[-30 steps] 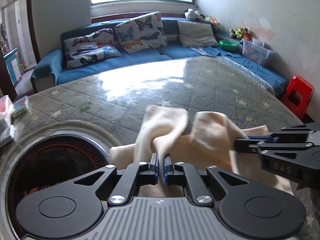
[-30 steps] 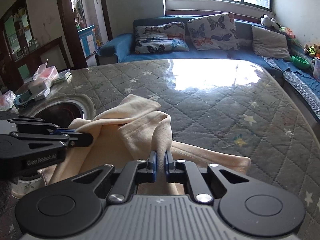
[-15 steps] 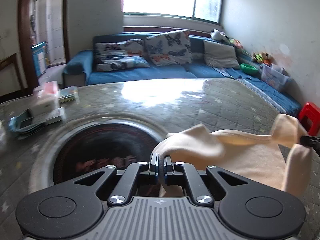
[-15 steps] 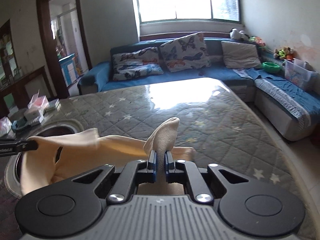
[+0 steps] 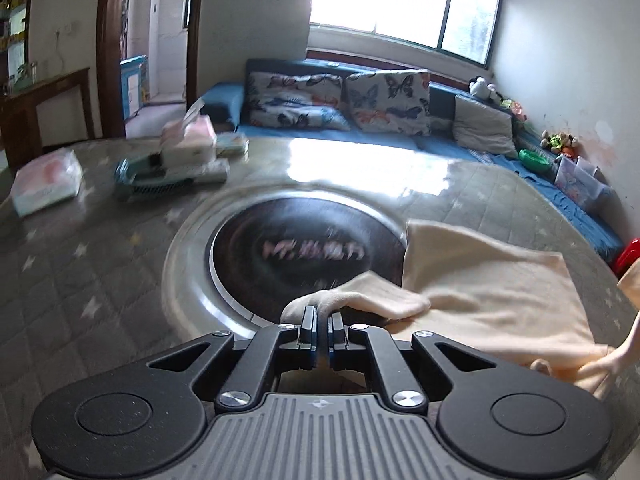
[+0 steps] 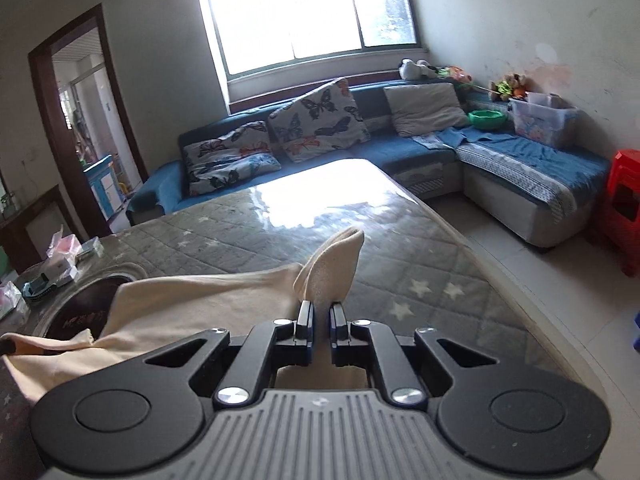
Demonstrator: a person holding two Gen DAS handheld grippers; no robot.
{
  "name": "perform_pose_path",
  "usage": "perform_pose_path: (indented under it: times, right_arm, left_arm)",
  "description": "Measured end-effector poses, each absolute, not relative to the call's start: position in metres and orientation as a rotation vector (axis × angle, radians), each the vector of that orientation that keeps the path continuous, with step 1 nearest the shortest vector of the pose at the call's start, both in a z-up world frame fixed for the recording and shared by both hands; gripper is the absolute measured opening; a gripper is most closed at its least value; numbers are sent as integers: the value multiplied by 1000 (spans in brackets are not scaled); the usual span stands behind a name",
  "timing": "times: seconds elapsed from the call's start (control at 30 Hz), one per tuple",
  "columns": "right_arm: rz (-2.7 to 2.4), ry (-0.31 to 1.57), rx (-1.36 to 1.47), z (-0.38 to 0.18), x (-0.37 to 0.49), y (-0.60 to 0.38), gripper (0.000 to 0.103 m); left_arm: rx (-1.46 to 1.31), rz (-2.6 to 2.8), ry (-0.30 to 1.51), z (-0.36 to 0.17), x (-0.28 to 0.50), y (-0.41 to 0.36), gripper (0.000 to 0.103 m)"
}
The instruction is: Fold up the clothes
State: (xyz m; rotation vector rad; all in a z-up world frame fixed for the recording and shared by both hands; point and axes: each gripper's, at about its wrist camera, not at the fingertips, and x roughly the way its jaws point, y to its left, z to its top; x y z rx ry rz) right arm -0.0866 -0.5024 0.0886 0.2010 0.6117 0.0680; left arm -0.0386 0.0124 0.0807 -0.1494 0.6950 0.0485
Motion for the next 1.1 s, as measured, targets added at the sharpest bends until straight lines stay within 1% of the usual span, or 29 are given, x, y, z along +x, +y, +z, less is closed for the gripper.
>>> perform_pose_path:
  times: [0.13,0.17,0.2,0.23,0.43,0.5,0.53,0.57,0.6,0.67,0.73,0.77,0.83,0.9,0.97,1.03,1.07,1.1]
  right_arm:
    - [25,665,230,72,-100,-519,7]
    - [18,675,234,68,-102,-522,9]
    - [7,690,237,64,-104,-526,11]
    - [-7,711,241,58,-107,-530,11]
    - [-76,711,209,56,-118,-544,14]
    - [-87,699,200,59,-113,-546,18]
    - [-92,693,194,60,-111,-547,19]
    - [-97,690,187,60,-107,-548,23]
    - [-103,690,178,58,-102,-549,29]
    - [-121,696,159,54,-91,-550,36]
    - [-156,723,144,45,-80,-553,36]
    - [-166,740,162,41,-77,-556,36]
    - [-182,761,219,33,-73,-563,36]
    - [-193,769,245,27,-72,-565,35]
    - [-185,774,256,23,-72,-565,35]
    - [-181,774,259,21,-73,-565,25]
    - [-179,774,259,21,-73,-565,14]
    - [-178,773,259,20,-73,-564,10]
  left_arm:
    - [-135,37,746,67,-49,16,6]
    - [-128,32,755,65,-52,16,6]
    - [-121,26,763,62,-55,16,9]
    - [-112,19,768,62,-58,15,10]
    - [-14,-102,704,77,-77,-3,10]
    - [10,-164,684,83,-80,-16,11]
    - [16,-198,679,83,-81,-23,13]
    - [19,-233,678,83,-80,-31,14]
    - [27,-266,683,81,-79,-40,15]
    - [48,-318,689,77,-77,-57,16]
    - [69,-361,695,73,-75,-73,25]
    - [79,-382,698,71,-74,-82,27]
    - [97,-420,696,67,-70,-93,36]
    - [124,-454,702,62,-66,-105,38]
    - [159,-459,706,55,-60,-116,38]
    - [182,-467,712,49,-56,-123,36]
    - [196,-470,715,46,-54,-126,36]
    - [210,-473,718,42,-53,-130,34]
